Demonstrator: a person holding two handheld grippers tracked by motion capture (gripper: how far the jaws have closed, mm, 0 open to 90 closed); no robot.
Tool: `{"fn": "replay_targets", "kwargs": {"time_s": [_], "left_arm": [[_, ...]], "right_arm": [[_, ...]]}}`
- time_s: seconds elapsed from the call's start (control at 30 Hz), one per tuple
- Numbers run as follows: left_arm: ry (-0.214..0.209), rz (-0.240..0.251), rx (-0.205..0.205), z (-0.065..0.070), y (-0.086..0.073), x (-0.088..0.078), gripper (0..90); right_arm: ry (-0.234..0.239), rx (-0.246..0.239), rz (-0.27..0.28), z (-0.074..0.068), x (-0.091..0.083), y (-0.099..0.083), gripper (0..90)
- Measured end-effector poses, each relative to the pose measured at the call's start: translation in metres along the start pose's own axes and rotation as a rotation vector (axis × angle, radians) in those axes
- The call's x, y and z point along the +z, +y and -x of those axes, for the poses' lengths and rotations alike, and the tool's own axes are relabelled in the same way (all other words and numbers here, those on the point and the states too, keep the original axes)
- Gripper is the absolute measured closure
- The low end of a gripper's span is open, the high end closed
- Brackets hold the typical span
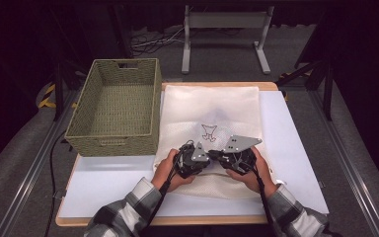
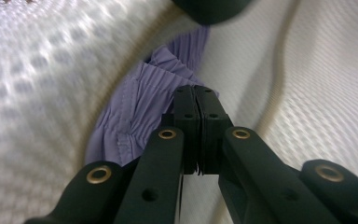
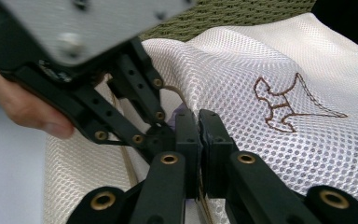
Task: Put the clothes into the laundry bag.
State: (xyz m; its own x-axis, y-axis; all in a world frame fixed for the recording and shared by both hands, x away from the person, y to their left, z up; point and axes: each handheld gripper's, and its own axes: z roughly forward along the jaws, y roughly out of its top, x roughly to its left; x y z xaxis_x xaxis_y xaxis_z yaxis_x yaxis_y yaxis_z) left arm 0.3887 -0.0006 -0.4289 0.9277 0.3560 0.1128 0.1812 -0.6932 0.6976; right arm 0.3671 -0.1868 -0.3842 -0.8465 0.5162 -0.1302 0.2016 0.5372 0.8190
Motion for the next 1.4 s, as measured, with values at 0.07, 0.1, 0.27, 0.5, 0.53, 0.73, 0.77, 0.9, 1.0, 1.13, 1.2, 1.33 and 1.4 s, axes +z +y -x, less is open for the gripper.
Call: {"fn": "replay_targets", "kwargs": {"time_s": [0.07,0.1,0.27,0.5,0.53,0.73,0.77,0.9,1.0,1.13,1.2,1.33,1.4], "left_arm": [[0.01,0.003,-0.004,-0.002,0.0,0.006,89.8],[0.014,0.001,-0.007,-0.003,0.001,0.008,89.9],[0.084,0.0,0.002,-0.005,0.001,0.017,90.0],[0.193,0.032,-0.009,-0.008,-0.002,0.021,90.0],[0.199,0.035,-0.011,-0.008,-0.002,0.021,90.0],[0.22,0.045,-0.047,-0.01,-0.003,0.017,90.0],[0.217,0.053,-0.056,-0.009,-0.003,0.016,90.0],[0.179,0.069,-0.074,-0.009,-0.003,0.006,89.5],[0.135,0.095,-0.091,-0.007,-0.004,-0.008,84.1],[0.138,0.136,-0.042,0.002,-0.008,-0.035,81.0],[0.144,0.158,-0.042,0.003,-0.012,-0.048,78.7],[0.149,0.212,-0.06,0.001,-0.025,-0.074,74.9],[0.162,0.22,-0.071,0.0,-0.03,-0.082,73.6]], "right_arm": [[0.003,0.003,-0.002,0.0,0.001,-0.001,87.7],[0.003,0.004,-0.006,0.0,0.001,-0.001,87.7],[0.006,0.005,-0.019,-0.001,0.004,-0.002,87.7],[0.002,0.016,-0.018,-0.002,0.008,-0.005,88.0],[0.004,0.017,-0.016,-0.002,0.009,-0.005,88.0],[-0.002,0.012,-0.016,-0.003,0.009,-0.005,88.1],[-0.004,0.008,-0.019,-0.003,0.009,-0.005,88.0],[-0.014,0.007,-0.023,-0.002,0.008,-0.006,88.0],[-0.024,0.002,-0.013,0.0,0.004,-0.006,88.1],[-0.025,0.007,-0.006,0.003,-0.003,-0.007,88.1],[-0.025,0.012,-0.005,0.004,-0.005,-0.009,88.1],[-0.019,0.004,-0.017,0.002,-0.004,-0.009,88.0],[-0.018,0.001,-0.019,0.001,-0.004,-0.009,88.0]]}}
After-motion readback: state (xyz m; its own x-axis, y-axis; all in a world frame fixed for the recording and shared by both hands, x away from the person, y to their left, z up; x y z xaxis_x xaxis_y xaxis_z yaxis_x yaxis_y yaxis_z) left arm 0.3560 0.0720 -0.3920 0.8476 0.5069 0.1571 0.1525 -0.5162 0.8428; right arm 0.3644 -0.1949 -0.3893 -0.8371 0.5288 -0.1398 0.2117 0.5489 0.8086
